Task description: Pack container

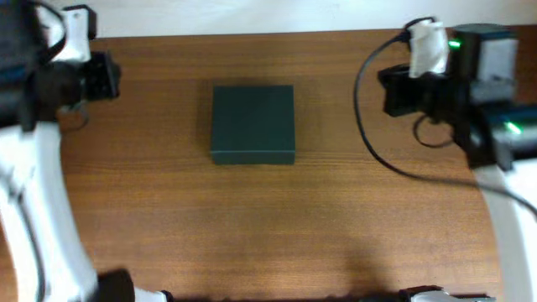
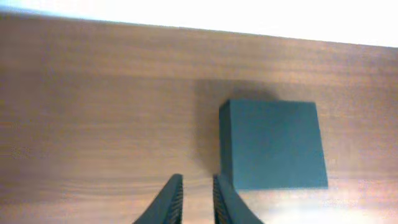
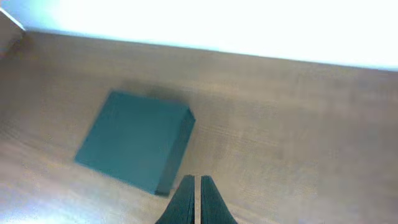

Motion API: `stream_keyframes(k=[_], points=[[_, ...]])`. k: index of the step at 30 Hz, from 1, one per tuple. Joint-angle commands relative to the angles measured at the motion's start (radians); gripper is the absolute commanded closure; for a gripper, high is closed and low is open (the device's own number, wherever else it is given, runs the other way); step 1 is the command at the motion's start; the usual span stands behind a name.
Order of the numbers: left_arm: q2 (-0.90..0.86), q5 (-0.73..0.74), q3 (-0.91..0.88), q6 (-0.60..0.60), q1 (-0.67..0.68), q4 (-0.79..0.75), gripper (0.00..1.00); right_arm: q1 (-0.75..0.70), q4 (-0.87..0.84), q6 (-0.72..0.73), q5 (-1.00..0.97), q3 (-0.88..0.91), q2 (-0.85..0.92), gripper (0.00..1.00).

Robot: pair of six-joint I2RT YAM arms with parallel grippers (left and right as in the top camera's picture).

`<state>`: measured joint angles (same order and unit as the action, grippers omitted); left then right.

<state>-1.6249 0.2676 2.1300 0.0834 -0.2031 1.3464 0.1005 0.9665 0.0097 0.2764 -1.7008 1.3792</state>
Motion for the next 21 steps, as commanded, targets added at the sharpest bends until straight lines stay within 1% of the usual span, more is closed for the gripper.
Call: stream_keyframes(k=[1,3,6,11,12,13,14,15,16,17,18,21], points=[[0.098,-0.056,0.002,0.121,0.000,0.042,0.84,-0.003,0.041,-0.014,-0.028,-0.067,-0.097,0.96],[0.151,-0.056,0.002,0.137,0.000,0.066,0.83,-0.003,0.063,-0.014,-0.031,-0.080,-0.157,0.96],[0.214,-0.099,0.001,0.143,0.000,0.104,0.84,-0.003,0.115,-0.014,-0.050,-0.084,-0.251,0.96],[0.286,-0.088,-0.017,0.138,0.000,0.119,0.83,-0.003,0.260,-0.014,-0.108,-0.084,-0.423,0.96],[0.294,-0.089,-0.019,0.133,0.000,0.112,0.77,-0.003,0.280,-0.014,-0.118,-0.084,-0.453,0.96],[0.298,-0.089,-0.019,0.132,-0.001,0.108,0.51,-0.003,0.296,-0.014,-0.132,-0.084,-0.481,0.95],[0.301,-0.089,-0.019,0.132,0.000,0.107,0.01,-0.003,0.309,-0.014,-0.144,-0.084,-0.508,0.88],[0.301,-0.089,-0.019,0.132,0.000,0.108,0.01,-0.003,0.318,-0.014,-0.157,-0.084,-0.531,0.72],[0.300,-0.089,-0.019,0.132,0.000,0.110,0.01,-0.003,0.326,-0.013,-0.158,-0.084,-0.557,0.55],[0.300,-0.089,-0.019,0.132,-0.001,0.113,0.01,-0.003,0.331,-0.013,-0.157,-0.084,-0.575,0.26],[0.300,-0.089,-0.019,0.132,-0.001,0.116,0.01,-0.003,0.333,-0.013,-0.157,-0.084,-0.592,0.01],[0.300,-0.089,-0.019,0.132,0.000,0.125,0.01,-0.003,0.349,-0.013,-0.158,-0.084,-0.634,0.01]])
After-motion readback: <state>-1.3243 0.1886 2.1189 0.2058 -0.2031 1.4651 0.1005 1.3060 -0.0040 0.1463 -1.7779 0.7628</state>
